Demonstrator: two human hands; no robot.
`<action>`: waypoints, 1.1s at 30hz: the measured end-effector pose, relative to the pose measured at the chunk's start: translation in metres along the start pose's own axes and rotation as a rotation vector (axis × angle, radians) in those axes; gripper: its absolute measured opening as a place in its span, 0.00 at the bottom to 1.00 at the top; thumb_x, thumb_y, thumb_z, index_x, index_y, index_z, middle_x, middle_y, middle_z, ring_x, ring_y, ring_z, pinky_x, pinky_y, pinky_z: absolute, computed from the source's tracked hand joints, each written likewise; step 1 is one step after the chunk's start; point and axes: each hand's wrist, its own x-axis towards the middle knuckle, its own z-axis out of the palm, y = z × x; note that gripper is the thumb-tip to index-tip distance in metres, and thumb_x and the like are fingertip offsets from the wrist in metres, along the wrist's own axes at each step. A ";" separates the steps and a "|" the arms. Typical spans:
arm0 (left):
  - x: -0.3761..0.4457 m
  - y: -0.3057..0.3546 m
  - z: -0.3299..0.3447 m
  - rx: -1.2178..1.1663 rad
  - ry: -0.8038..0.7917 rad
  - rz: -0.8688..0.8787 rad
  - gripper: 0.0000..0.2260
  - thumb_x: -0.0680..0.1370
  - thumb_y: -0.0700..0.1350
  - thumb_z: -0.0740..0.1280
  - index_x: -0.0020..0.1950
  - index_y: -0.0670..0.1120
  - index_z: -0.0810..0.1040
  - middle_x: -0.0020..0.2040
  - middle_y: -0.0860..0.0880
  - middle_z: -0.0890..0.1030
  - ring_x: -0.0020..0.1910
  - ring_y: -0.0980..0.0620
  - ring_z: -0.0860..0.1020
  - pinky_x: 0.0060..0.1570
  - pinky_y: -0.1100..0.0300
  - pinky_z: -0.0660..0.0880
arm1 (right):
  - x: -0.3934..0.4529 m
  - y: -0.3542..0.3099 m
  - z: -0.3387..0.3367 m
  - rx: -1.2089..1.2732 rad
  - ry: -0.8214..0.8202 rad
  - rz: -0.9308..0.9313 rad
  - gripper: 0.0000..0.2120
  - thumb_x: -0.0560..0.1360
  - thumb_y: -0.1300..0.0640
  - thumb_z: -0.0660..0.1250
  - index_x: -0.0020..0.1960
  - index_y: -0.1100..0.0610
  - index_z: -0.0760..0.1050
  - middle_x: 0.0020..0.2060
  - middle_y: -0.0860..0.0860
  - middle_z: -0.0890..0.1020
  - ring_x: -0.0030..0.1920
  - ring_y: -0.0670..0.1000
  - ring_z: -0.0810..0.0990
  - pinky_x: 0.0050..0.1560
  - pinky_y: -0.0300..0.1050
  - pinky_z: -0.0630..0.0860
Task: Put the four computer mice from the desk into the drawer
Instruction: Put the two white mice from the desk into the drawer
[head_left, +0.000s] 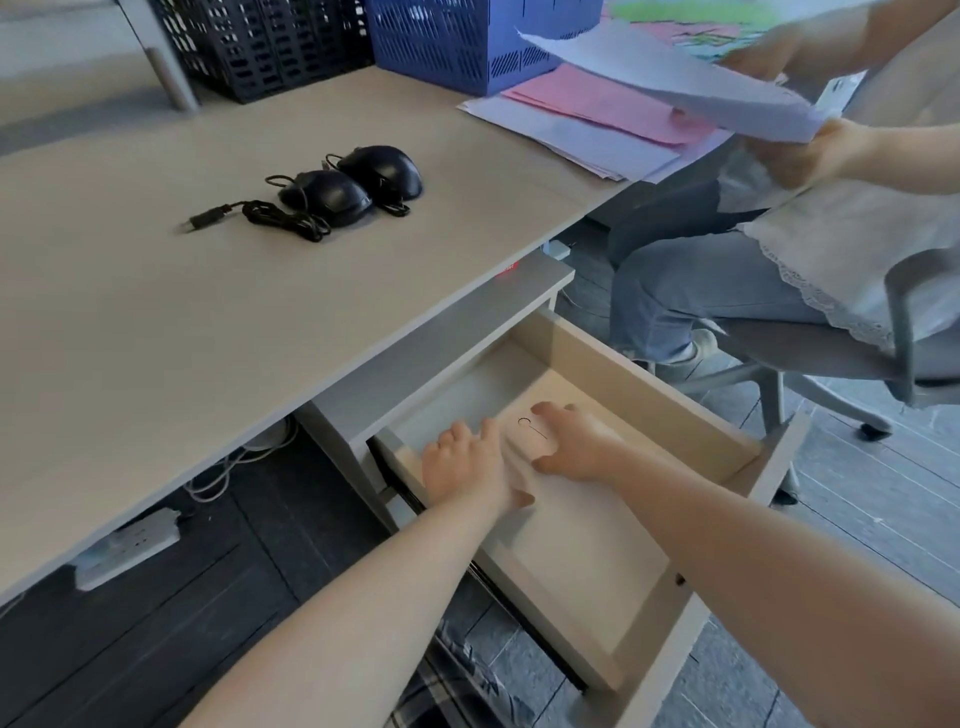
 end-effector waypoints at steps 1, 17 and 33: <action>0.002 0.001 0.000 0.016 -0.006 0.002 0.42 0.62 0.69 0.72 0.67 0.49 0.63 0.63 0.44 0.72 0.63 0.45 0.71 0.59 0.54 0.67 | 0.002 0.000 0.001 -0.002 -0.001 -0.004 0.37 0.71 0.49 0.70 0.75 0.49 0.57 0.64 0.58 0.71 0.61 0.61 0.75 0.58 0.51 0.74; 0.030 0.006 0.006 -0.034 -0.033 0.006 0.43 0.64 0.63 0.75 0.71 0.48 0.60 0.65 0.46 0.69 0.64 0.45 0.72 0.57 0.54 0.70 | 0.023 0.002 0.001 0.018 0.044 -0.045 0.32 0.73 0.48 0.69 0.73 0.52 0.62 0.64 0.59 0.73 0.64 0.62 0.72 0.63 0.54 0.71; 0.017 0.005 -0.075 -0.087 0.137 0.278 0.07 0.78 0.43 0.59 0.52 0.42 0.73 0.56 0.42 0.76 0.56 0.39 0.75 0.46 0.52 0.70 | -0.001 -0.026 -0.055 -0.051 0.443 -0.105 0.15 0.79 0.50 0.57 0.39 0.57 0.73 0.36 0.53 0.79 0.38 0.56 0.75 0.35 0.44 0.69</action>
